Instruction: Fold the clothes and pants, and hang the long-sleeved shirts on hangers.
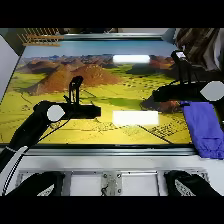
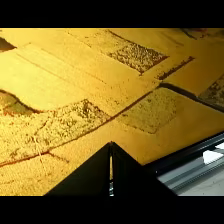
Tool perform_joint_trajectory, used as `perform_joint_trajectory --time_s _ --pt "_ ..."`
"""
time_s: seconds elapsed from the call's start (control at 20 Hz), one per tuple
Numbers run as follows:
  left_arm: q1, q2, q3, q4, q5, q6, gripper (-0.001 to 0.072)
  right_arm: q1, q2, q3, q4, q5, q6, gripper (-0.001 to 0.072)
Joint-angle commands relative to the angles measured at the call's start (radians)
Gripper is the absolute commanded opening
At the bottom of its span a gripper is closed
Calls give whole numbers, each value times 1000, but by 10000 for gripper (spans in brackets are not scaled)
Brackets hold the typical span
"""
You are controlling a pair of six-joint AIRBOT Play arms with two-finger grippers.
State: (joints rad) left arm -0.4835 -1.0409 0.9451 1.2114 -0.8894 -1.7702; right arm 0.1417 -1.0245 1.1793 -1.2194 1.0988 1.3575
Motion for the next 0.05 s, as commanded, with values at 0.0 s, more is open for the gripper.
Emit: perform_joint_trajectory --time_s 0.0 --pt "0 0 0 0 0 0 9 1 0 1 0 1 0 21"
